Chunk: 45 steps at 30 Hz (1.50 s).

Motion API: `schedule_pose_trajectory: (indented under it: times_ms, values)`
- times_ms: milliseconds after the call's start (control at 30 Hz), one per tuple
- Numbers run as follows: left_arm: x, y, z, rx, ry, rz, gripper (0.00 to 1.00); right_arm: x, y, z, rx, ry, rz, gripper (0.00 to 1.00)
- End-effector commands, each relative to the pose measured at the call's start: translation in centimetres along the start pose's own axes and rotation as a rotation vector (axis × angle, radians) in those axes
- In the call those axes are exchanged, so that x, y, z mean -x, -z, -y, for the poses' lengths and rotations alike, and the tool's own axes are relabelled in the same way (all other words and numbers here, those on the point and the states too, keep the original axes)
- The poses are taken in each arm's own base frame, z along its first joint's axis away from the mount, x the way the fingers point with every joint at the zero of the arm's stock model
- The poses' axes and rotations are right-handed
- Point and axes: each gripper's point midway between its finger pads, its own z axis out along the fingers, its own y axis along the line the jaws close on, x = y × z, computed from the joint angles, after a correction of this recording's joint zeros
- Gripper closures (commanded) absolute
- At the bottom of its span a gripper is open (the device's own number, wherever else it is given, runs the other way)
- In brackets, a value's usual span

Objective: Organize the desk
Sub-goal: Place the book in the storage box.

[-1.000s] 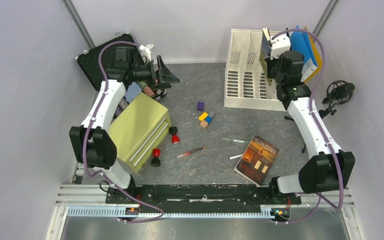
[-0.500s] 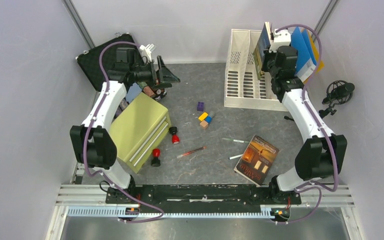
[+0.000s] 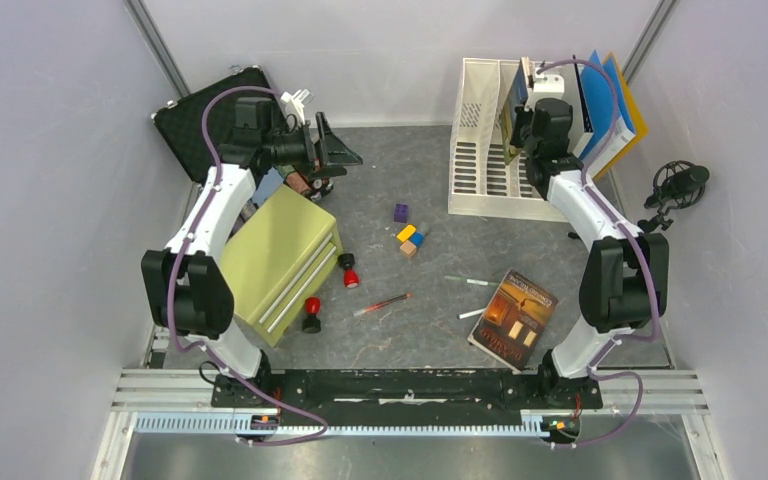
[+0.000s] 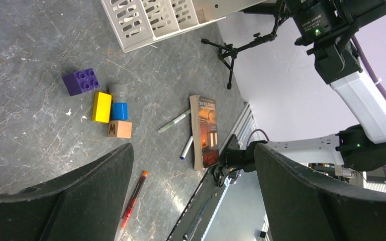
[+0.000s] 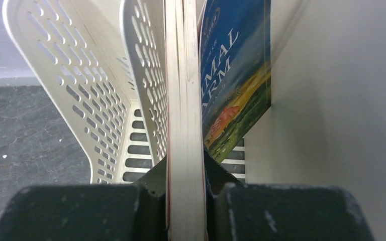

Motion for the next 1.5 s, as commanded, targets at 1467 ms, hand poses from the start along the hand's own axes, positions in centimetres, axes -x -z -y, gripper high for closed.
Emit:
schedule_pose_trajectory:
  times_ms: [1467]
  values:
    - [0.0, 0.3, 2.1, -0.066, -0.018, 0.033, 0.02, -0.5, -0.4, -2.8, 0.049, 0.038, 0.13, 1.0]
